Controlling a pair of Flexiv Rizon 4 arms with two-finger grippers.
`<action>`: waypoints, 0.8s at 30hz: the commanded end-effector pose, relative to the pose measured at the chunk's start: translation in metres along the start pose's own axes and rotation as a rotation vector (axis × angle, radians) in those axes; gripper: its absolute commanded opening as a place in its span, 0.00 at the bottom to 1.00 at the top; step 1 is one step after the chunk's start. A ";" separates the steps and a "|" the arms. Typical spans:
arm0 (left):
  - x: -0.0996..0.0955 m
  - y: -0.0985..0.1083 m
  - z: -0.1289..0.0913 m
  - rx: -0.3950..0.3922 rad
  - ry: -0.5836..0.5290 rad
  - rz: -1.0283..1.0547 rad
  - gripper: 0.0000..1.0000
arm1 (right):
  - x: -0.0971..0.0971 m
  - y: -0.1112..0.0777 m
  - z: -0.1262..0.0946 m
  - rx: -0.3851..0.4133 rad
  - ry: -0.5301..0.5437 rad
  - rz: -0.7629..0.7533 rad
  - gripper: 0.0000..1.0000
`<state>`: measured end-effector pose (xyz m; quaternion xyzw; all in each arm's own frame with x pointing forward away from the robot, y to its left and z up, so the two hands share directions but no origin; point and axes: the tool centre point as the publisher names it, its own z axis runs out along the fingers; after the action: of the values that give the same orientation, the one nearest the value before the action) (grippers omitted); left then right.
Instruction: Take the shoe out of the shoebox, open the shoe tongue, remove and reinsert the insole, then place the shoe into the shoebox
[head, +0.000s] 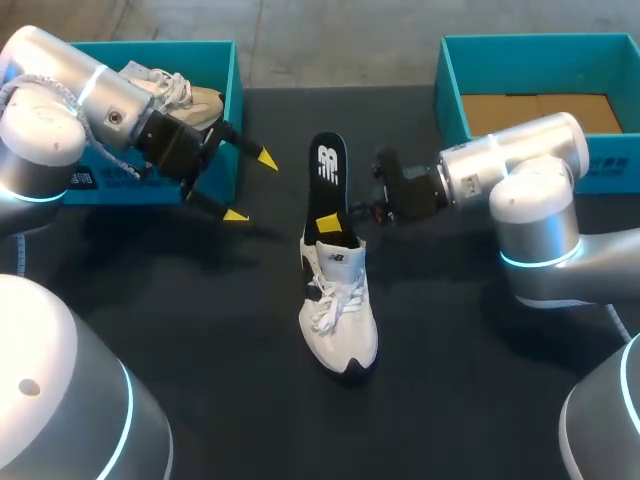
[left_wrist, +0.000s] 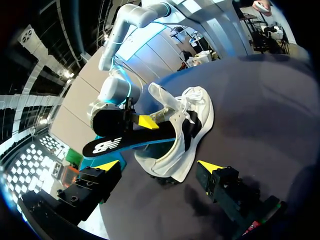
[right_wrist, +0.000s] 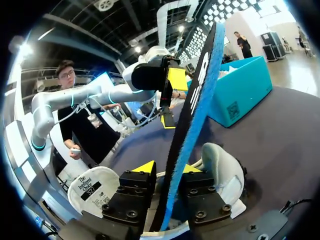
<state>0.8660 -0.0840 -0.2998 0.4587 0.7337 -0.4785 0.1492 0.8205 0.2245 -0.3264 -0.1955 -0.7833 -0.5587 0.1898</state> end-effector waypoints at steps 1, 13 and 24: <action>-0.001 -0.002 0.003 0.002 0.003 0.003 1.00 | -0.007 0.004 -0.001 0.014 0.014 0.001 0.07; -0.002 -0.003 0.005 0.000 0.003 0.003 1.00 | -0.009 -0.013 0.007 0.055 0.086 0.064 0.00; -0.002 -0.005 0.013 0.008 0.002 0.008 1.00 | 0.002 -0.034 0.011 0.082 0.096 0.117 0.00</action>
<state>0.8598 -0.0947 -0.3001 0.4621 0.7302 -0.4809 0.1484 0.8057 0.2242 -0.3513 -0.2029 -0.7831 -0.5229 0.2685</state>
